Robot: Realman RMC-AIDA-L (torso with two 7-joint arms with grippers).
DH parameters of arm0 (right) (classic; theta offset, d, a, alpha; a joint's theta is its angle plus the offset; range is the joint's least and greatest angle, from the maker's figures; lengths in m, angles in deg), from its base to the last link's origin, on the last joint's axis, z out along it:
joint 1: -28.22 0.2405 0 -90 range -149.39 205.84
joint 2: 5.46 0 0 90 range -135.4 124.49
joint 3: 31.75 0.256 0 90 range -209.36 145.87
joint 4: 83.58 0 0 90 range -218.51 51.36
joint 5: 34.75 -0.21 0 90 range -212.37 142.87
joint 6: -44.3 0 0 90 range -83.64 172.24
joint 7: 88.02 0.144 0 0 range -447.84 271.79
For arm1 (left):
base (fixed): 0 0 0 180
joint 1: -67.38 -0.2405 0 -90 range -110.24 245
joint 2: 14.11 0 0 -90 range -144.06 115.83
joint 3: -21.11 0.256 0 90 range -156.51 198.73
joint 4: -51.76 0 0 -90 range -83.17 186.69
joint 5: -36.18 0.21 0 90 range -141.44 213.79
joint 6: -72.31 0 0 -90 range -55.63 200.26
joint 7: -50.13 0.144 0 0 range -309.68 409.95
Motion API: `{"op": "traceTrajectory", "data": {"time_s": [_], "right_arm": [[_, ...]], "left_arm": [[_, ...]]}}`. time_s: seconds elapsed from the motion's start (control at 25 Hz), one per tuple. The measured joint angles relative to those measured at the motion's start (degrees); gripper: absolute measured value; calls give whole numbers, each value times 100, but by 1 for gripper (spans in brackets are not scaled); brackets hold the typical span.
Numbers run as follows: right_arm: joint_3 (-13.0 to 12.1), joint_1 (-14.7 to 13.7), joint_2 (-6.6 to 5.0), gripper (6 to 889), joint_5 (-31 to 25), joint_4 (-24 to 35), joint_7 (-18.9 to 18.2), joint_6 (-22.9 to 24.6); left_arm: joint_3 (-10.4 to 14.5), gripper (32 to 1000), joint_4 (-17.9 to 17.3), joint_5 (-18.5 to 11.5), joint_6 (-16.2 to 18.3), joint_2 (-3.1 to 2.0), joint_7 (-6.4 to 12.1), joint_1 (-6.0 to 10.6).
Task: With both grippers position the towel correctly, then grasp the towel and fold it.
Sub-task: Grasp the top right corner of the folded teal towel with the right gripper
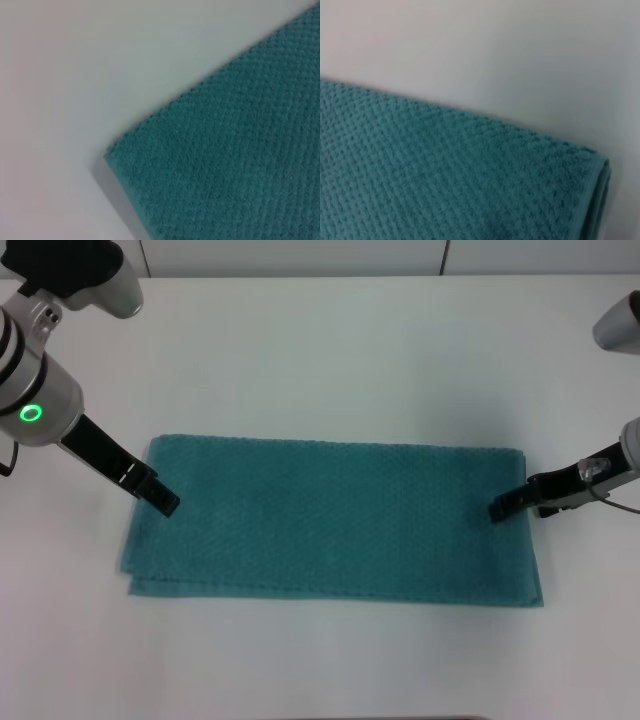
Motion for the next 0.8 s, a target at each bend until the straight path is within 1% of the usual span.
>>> {"op": "traceTrajectory", "data": {"time_s": [0.36, 0.8], "right_arm": [[0, 0, 2, 853, 0, -1, -2, -8], [-10, 0, 98, 853, 0, -7, -20, -150]], "left_arm": [[0, 858, 43, -1, 8, 0, 0, 8], [0, 858, 43, -1, 9, 7, 0, 8]]}}
